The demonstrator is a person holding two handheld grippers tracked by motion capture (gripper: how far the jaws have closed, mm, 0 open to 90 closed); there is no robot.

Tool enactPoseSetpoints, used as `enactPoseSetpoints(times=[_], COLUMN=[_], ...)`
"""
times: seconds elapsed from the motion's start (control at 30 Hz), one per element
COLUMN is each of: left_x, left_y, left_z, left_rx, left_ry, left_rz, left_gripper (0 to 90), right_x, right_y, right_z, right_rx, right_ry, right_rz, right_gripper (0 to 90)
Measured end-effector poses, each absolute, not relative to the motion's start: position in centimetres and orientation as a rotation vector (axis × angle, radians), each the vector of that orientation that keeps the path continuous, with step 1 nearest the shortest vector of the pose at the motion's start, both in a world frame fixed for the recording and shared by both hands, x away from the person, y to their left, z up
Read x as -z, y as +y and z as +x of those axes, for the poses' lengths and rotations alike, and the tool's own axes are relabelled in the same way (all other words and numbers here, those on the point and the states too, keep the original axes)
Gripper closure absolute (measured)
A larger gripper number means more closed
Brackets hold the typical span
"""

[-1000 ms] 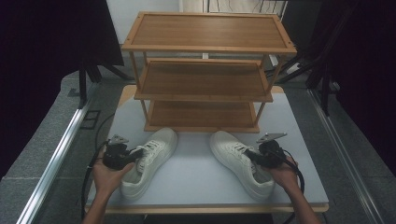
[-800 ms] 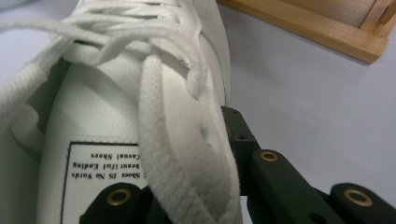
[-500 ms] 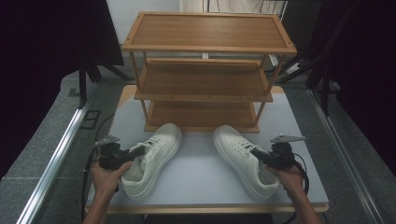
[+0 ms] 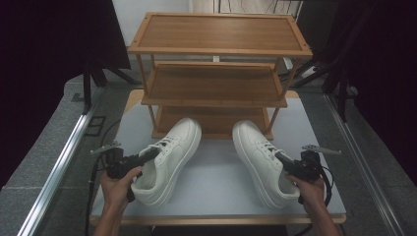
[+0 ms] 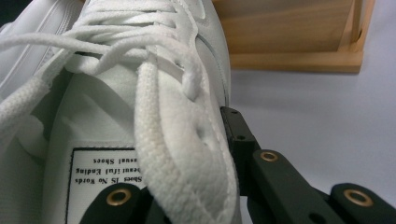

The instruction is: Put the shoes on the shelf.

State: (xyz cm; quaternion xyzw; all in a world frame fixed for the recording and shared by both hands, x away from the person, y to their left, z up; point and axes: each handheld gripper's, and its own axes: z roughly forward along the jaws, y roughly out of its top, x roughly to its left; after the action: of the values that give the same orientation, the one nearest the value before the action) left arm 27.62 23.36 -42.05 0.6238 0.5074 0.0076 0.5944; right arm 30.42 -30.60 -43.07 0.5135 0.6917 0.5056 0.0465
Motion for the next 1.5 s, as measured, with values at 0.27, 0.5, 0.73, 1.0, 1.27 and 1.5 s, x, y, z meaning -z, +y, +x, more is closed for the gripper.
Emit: enactPoseSetpoints(times=[0.27, 0.5, 0.73, 1.0, 1.27, 1.5], left_x=[39.8, 38.5, 37.2, 36.0, 35.3, 34.5], left_y=[21.8, 20.2, 18.9, 18.1, 17.7, 17.4], left_z=[27.7, 28.1, 28.9, 29.8, 30.4, 30.9], left_rx=[-0.062, -0.070, -0.105, -0.125, -0.139, -0.152], left_ry=[1.139, 1.115, 1.108, 1.109, 1.109, 1.112], left_rz=[1.430, 1.417, 1.411, 1.373, 1.355, 1.346], left_gripper=[81.3, 81.2, 81.2, 81.1, 81.2, 81.2], right_x=[40.9, 39.0, 37.2, 35.0, 32.7, 31.9], right_y=[-30.3, -30.0, -29.7, -28.7, -27.9, -27.3], right_z=[30.0, 29.6, 29.9, 30.5, 31.3, 32.1], right_rx=[-1.578, -1.597, -1.601, -1.590, -1.591, -1.594], right_ry=[2.036, 2.005, 1.973, 1.965, 1.948, 1.930], right_rz=[1.571, 1.548, 1.533, 1.504, 1.474, 1.479], right_gripper=[85.3, 85.1, 85.0, 85.0, 85.1, 85.1])
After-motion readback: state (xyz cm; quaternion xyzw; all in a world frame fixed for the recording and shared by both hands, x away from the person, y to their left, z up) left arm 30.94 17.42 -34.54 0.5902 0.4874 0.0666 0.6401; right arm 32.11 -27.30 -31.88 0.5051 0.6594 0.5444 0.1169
